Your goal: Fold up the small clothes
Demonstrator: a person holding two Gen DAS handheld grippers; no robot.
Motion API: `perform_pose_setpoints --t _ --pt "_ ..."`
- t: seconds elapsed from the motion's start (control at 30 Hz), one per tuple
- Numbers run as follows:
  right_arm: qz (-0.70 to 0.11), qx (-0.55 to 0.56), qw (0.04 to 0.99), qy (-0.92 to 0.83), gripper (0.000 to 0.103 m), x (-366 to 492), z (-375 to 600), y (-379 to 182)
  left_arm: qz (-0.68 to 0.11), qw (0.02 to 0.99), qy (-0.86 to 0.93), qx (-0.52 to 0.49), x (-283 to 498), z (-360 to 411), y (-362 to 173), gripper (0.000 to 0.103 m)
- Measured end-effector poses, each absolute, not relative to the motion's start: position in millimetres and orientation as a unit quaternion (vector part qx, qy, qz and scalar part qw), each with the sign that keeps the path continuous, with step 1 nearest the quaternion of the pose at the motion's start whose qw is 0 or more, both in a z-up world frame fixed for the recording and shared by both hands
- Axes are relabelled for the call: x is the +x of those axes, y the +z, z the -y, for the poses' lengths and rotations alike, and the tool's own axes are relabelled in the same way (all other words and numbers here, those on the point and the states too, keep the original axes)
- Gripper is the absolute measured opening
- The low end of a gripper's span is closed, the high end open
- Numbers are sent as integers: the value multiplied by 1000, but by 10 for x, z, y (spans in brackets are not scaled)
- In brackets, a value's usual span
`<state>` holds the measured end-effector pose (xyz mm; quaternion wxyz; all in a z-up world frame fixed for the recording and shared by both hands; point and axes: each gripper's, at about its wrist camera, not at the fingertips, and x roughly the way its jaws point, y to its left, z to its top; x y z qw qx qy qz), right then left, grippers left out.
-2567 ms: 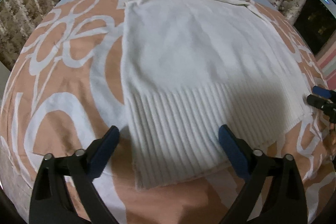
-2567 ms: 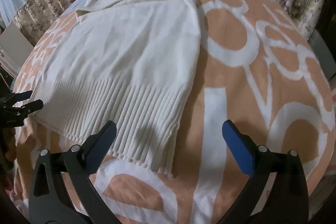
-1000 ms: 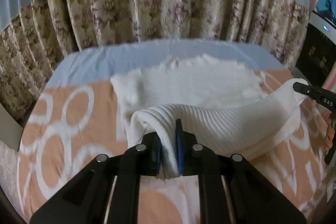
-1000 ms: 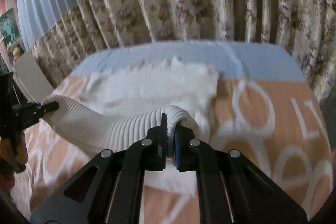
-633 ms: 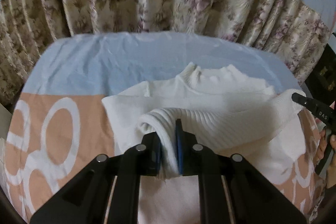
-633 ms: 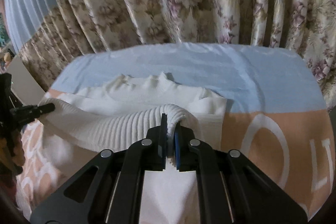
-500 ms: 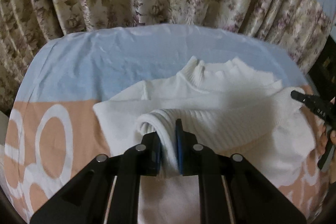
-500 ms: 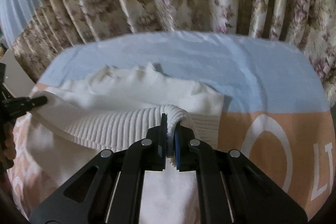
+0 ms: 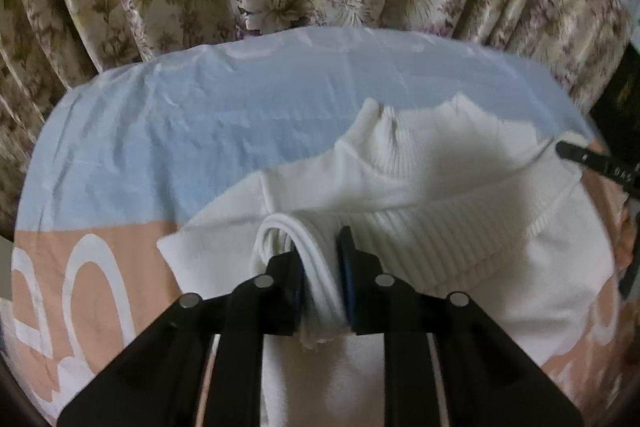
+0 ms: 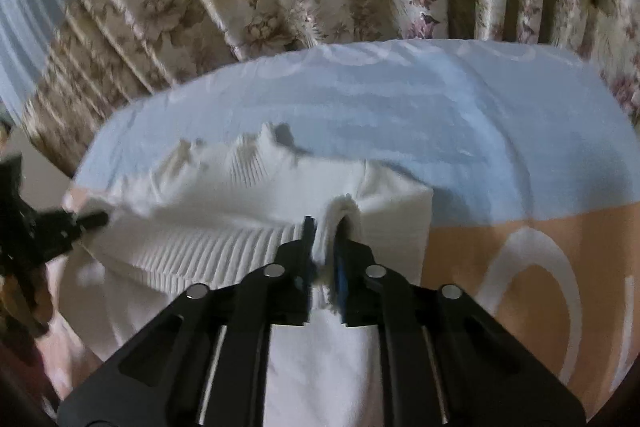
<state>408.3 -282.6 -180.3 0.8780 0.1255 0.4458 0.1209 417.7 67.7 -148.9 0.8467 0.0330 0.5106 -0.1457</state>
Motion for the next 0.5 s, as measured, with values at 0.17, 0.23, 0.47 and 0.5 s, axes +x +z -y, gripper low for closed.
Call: perform_pose_setpoints --t 0.17,0.23,0.47,0.5 --pt "-437 167 876 120 54 4234 2916 -1765 -462 883 -75 43 4283 -750 -1238 96" --pt "-433 172 878 113 55 4255 2952 -1775 -456 887 -66 30 4333 -838 -1160 96" --pt "-416 124 897 86 55 4093 2997 -1745 -474 880 -38 20 4317 -1066 -1276 96" --pt "-416 120 897 83 55 4084 3010 -1755 -478 877 -37 20 4275 -1081 -1315 96"
